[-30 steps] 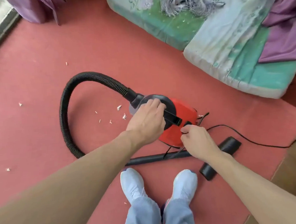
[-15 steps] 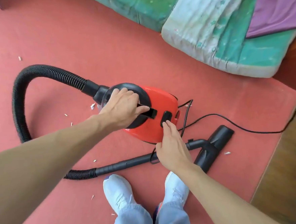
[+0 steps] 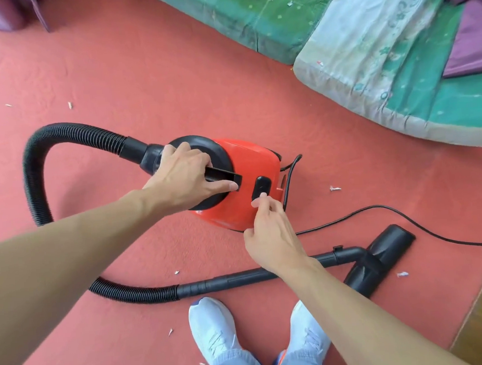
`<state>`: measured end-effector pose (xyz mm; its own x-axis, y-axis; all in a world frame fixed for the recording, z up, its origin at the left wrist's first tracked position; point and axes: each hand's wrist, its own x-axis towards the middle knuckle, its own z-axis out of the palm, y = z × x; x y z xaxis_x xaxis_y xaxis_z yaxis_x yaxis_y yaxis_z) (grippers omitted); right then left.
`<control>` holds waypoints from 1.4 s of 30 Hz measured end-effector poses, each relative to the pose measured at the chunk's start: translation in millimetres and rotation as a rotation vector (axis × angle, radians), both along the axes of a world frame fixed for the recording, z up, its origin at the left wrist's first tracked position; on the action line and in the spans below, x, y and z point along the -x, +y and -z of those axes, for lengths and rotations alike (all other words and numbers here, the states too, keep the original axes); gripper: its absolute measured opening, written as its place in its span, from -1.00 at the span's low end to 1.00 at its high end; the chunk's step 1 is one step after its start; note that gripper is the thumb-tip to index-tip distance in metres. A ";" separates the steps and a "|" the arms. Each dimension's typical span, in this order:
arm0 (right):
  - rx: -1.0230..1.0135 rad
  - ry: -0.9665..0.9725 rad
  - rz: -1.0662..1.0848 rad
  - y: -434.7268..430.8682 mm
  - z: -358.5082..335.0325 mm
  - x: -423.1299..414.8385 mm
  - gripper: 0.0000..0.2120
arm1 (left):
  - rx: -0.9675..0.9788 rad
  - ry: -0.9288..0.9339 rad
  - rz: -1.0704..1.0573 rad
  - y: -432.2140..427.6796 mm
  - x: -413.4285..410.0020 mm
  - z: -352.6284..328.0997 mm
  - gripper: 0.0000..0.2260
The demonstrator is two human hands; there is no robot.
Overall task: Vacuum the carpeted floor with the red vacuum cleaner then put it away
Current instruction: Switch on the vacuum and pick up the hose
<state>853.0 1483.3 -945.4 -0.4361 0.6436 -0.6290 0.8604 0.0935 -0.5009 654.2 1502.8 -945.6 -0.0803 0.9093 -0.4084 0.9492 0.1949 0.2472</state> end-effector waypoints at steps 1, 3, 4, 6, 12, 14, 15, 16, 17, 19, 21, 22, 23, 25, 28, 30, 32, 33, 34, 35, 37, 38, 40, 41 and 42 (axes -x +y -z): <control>0.008 -0.018 -0.011 1.6 0.7 0.9 -0.44 | -0.008 0.017 0.004 -0.4 -0.3 0.0 -0.43; 0.017 -0.065 -0.030 5.6 1.7 2.7 -0.47 | -0.006 0.041 0.005 -1.1 -0.5 1.7 -0.44; 0.018 -0.094 -0.050 7.3 2.2 3.2 -0.47 | -0.001 0.044 0.006 -0.8 -1.1 2.7 -0.43; 0.023 -0.154 -0.131 11.1 0.1 5.3 -0.40 | 0.011 0.043 0.016 0.3 -2.7 3.2 -0.41; 0.119 -0.305 -0.288 33.6 -20.6 11.6 -0.42 | 0.085 0.057 0.030 3.5 -8.4 -7.1 -0.48; 0.110 -0.325 -0.347 36.6 -25.8 14.9 -0.44 | 0.115 0.062 0.046 1.8 -9.8 -11.4 -0.49; 0.078 -0.322 -0.378 39.8 -26.8 17.2 -0.47 | 0.120 0.073 0.069 1.9 -7.4 -12.4 -0.48; 0.061 -0.315 -0.390 43.1 -27.6 18.7 -0.51 | 0.129 0.084 0.093 1.4 -4.7 -12.3 -0.46; 0.060 -0.307 -0.381 45.4 -27.6 18.0 -0.55 | 0.131 0.089 0.110 -1.1 -2.1 -11.2 -0.45; 0.059 -0.283 -0.362 48.9 -25.9 14.2 -0.61 | 0.101 0.099 0.132 -5.1 0.7 -10.2 -0.49; 0.064 -0.257 -0.356 47.7 -25.0 8.2 -0.64 | 0.078 0.125 0.149 -6.4 -2.1 -14.3 -0.59; 0.076 -0.250 -0.358 43.7 -27.8 4.6 -0.65 | 0.066 0.139 0.168 -7.5 -5.1 -17.6 -0.65; 0.086 -0.245 -0.360 38.6 -31.7 0.1 -0.68 | 0.042 0.144 0.186 -8.6 -9.2 -21.7 -0.71; 0.075 -0.233 -0.354 29.1 -39.6 -11.8 -0.74 | -0.038 0.134 0.177 -11.8 -18.4 -32.8 -0.76; 0.029 -0.234 -0.305 19.0 -55.9 -28.0 -0.77 | -0.104 0.126 0.150 -18.2 -31.5 -57.1 -0.78; 0.019 -0.250 -0.280 14.0 -69.1 -34.6 -0.76 | -0.090 0.092 0.137 -26.8 -37.5 -72.2 -0.79; 0.026 -0.278 -0.269 8.1 -81.0 -38.5 -0.75 | -0.003 -0.024 0.068 -40.2 -40.7 -84.9 -0.85; 0.030 -0.292 -0.267 4.3 -86.2 -40.0 -0.75 | 0.076 -0.080 0.037 -49.0 -42.2 -89.4 -0.91; 0.034 -0.302 -0.267 0.3 -91.0 -41.0 -0.76 | 0.172 -0.112 0.033 -58.0 -44.1 -93.5 -0.96; 0.040 -0.311 -0.267 -4.2 -95.1 -41.9 -0.76 | 0.273 -0.116 0.054 -67.7 -46.4 -96.6 -0.94; 0.057 -0.330 -0.273 -13.9 -102.0 -43.7 -0.76 | 0.440 -0.103 0.110 -88.6 -50.8 -100.2 -0.89; 0.067 -0.339 -0.281 -18.9 -104.4 -44.3 -0.75 | 0.492 -0.095 0.127 -99.2 -53.1 -101.2 -0.84; 0.073 -0.345 -0.304 -29.5 -106.0 -44.4 -0.74 | 0.541 -0.077 0.129 -119.7 -57.3 -99.3 -0.77; 0.074 -0.343 -0.320 -35.0 -104.5 -44.2 -0.73 | 0.552 -0.066 0.122 -128.7 -58.9 -97.5 -0.76; 0.071 -0.344 -0.342 -40.6 -102.7 -43.6 -0.73 | 0.556 -0.057 0.115 -136.7 -60.3 -95.9 -0.76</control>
<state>896.6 1442.6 -842.7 -0.3744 0.4497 -0.8109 0.9030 0.3755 -0.2087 714.6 1366.1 -849.7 0.0427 0.5583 -0.8285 0.9600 0.2068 0.1889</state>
